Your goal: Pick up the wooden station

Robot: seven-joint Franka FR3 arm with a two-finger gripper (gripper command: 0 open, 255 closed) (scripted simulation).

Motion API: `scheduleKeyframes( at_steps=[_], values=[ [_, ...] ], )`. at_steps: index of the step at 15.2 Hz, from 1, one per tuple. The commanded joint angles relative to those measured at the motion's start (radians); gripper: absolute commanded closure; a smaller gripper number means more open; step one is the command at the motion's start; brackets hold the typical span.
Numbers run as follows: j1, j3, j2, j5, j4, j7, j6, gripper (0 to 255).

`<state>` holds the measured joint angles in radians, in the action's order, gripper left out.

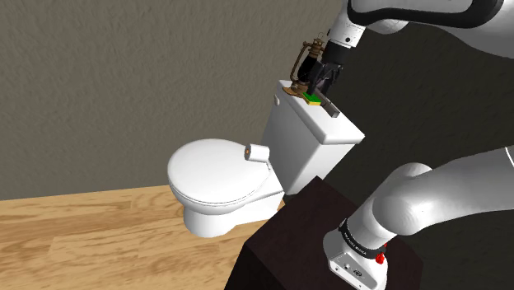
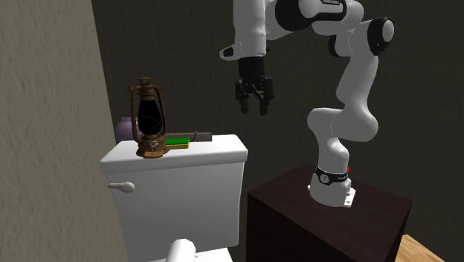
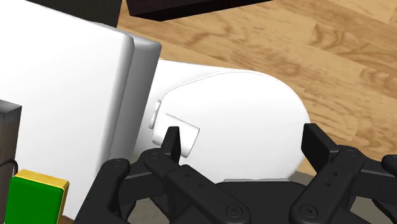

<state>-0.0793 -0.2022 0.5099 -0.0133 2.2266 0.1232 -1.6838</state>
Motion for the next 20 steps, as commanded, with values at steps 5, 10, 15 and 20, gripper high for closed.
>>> scheduleKeyframes(
  at_steps=[5, 10, 15, 20],
  values=[
    [-0.04, -0.077, -0.15, -0.02, -0.084, 0.039, -0.082, 0],
    [-0.071, -0.142, -0.288, -0.011, -0.178, 0.08, -0.136, 0],
    [-0.107, -0.204, -0.435, 0.023, -0.295, 0.126, -0.174, 0],
    [-0.156, -0.255, -0.593, 0.081, -0.434, 0.176, -0.191, 0]
  ],
)
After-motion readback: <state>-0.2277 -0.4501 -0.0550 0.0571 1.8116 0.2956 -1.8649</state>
